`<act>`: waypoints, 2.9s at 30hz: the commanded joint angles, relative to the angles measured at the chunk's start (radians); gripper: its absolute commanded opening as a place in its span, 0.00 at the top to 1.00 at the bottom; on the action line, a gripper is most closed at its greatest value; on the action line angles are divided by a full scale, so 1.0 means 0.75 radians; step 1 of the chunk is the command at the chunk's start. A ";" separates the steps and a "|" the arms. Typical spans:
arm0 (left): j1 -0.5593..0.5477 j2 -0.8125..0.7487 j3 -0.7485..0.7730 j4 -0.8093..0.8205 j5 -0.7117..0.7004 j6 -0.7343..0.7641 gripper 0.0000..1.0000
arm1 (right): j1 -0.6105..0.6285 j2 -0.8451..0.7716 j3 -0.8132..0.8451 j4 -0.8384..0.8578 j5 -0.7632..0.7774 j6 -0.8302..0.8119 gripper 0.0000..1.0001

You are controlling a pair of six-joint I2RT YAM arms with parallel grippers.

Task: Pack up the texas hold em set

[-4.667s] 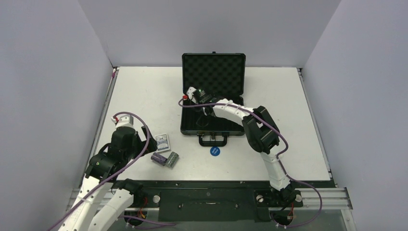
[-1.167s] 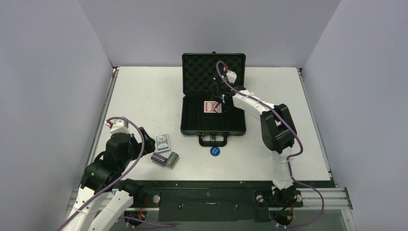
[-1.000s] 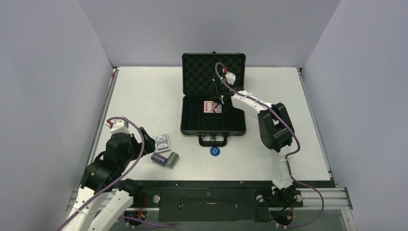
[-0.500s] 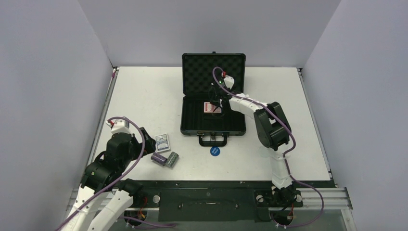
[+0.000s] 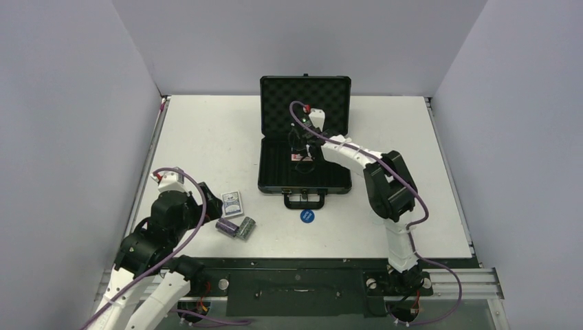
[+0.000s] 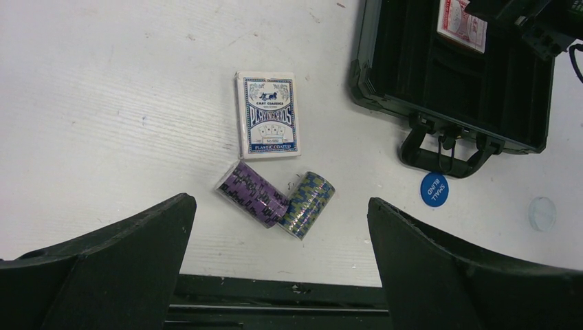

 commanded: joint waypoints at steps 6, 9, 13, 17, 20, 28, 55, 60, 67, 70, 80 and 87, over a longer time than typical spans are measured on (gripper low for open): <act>-0.009 -0.026 -0.003 0.050 -0.020 -0.002 0.04 | 0.176 -0.354 0.089 -0.230 0.260 -0.055 0.18; -0.011 -0.036 -0.008 0.051 -0.029 -0.007 0.04 | 0.250 -0.444 0.102 -0.355 0.343 -0.010 0.17; -0.024 -0.026 -0.001 0.054 -0.001 0.005 0.04 | 0.378 -0.556 0.135 -0.514 0.459 0.076 0.15; -0.027 -0.009 0.004 0.067 0.044 0.028 0.04 | 0.533 -0.679 0.139 -0.706 0.555 0.201 0.15; -0.027 -0.012 0.004 0.081 0.083 0.047 0.04 | 0.609 -0.760 0.128 -0.827 0.617 0.287 0.14; -0.025 0.087 0.028 0.089 0.207 0.124 0.04 | 0.676 -1.046 -0.006 -1.029 0.529 0.443 0.14; -0.086 0.515 0.234 -0.070 0.206 -0.040 0.07 | 0.416 -1.521 -0.525 -0.900 0.102 -0.031 0.10; -0.105 0.637 0.290 -0.121 0.208 0.059 0.07 | 0.417 -1.532 -0.501 -0.962 0.144 0.063 0.10; -0.119 0.685 0.231 -0.127 0.183 -0.027 0.09 | 0.392 -1.513 -0.491 -0.998 0.224 0.148 0.04; -0.115 0.685 0.204 -0.128 0.156 -0.058 0.00 | 0.390 -1.481 -0.474 -1.020 0.232 0.156 0.04; 0.021 0.876 0.225 -0.082 0.167 0.033 0.04 | 0.390 -1.511 -0.568 -0.945 0.214 0.243 0.04; 0.081 1.083 0.258 0.048 0.144 0.050 0.04 | 0.391 -1.434 -0.532 -0.908 0.200 0.205 0.04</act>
